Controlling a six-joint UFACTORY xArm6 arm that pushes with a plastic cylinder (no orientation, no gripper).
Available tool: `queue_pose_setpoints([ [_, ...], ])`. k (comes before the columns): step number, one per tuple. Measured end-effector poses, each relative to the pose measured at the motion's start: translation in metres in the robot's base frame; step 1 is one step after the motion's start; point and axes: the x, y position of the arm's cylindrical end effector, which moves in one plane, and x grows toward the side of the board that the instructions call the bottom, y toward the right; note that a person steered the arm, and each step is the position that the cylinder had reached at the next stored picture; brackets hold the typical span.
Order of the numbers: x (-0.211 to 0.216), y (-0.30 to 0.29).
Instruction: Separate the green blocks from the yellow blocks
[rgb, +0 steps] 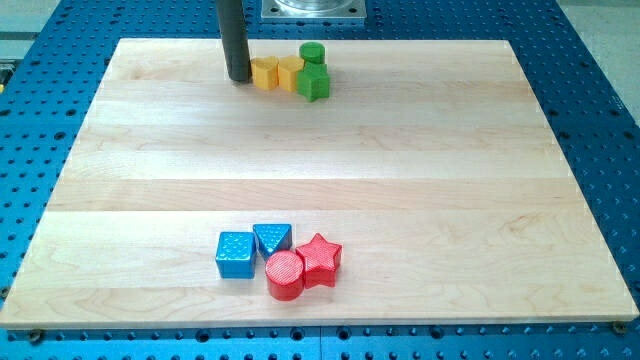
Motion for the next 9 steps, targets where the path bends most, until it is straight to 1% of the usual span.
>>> queue_pose_setpoints([
  [3, -0.002, -0.008],
  [4, -0.032, -0.063],
  [5, -0.031, -0.037],
  [6, -0.030, 0.017],
  [7, -0.022, 0.089],
  [8, -0.022, 0.133],
  [9, 0.011, 0.122],
])
